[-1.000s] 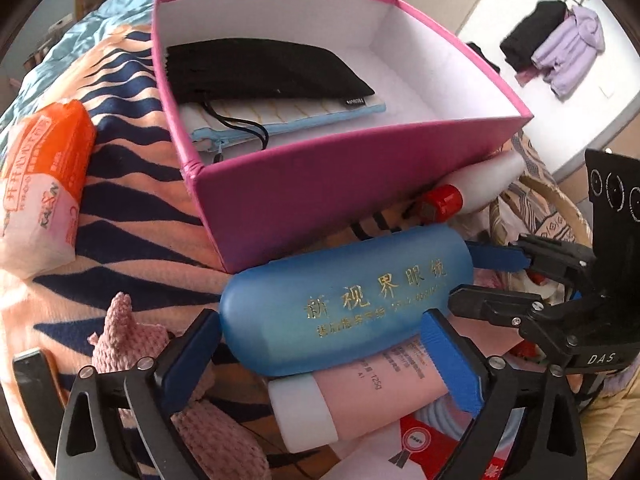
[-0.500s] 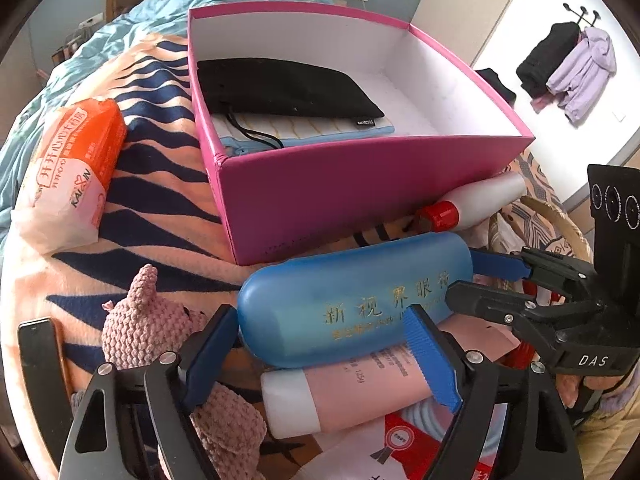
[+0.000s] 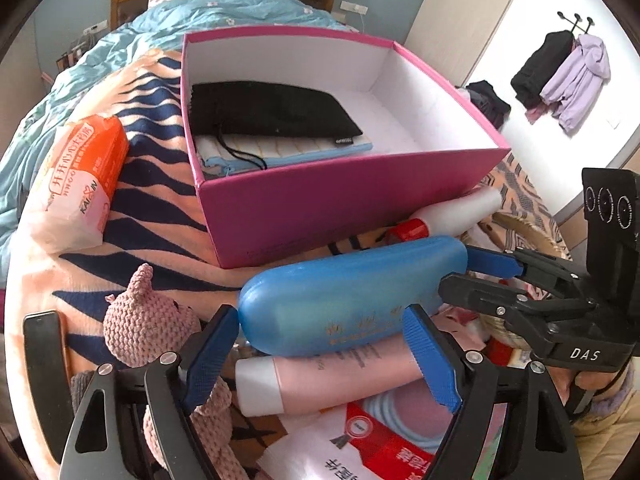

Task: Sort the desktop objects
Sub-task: 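Lift the blue glasses case with both grippers off the clutter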

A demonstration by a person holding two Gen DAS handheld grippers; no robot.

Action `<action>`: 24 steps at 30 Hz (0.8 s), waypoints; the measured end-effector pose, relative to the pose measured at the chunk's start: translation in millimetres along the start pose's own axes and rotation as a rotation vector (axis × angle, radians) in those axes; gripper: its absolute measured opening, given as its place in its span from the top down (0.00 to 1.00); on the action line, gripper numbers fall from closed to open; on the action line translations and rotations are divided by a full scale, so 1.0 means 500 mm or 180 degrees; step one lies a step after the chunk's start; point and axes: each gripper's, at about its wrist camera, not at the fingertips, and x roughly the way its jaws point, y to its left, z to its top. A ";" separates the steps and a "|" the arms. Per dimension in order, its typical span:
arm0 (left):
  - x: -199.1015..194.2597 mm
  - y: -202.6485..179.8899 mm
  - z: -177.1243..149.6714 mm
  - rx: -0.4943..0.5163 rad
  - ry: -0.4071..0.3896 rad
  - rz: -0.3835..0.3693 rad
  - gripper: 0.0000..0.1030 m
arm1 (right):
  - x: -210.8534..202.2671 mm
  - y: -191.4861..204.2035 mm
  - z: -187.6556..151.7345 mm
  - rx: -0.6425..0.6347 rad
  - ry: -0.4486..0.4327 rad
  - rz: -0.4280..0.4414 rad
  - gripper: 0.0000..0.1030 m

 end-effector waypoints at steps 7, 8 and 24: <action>-0.013 -0.011 0.003 -0.0062 -0.0126 0.0019 0.18 | -0.021 0.015 0.005 -0.0118 -0.0094 -0.0030 0.47; -0.015 -0.012 0.003 -0.0068 -0.0136 0.0013 0.18 | -0.023 0.017 0.006 -0.0132 -0.0106 -0.0034 0.47; -0.059 -0.038 0.012 -0.0103 -0.0358 0.0016 0.18 | -0.068 0.038 0.021 -0.0347 -0.0246 -0.0076 0.47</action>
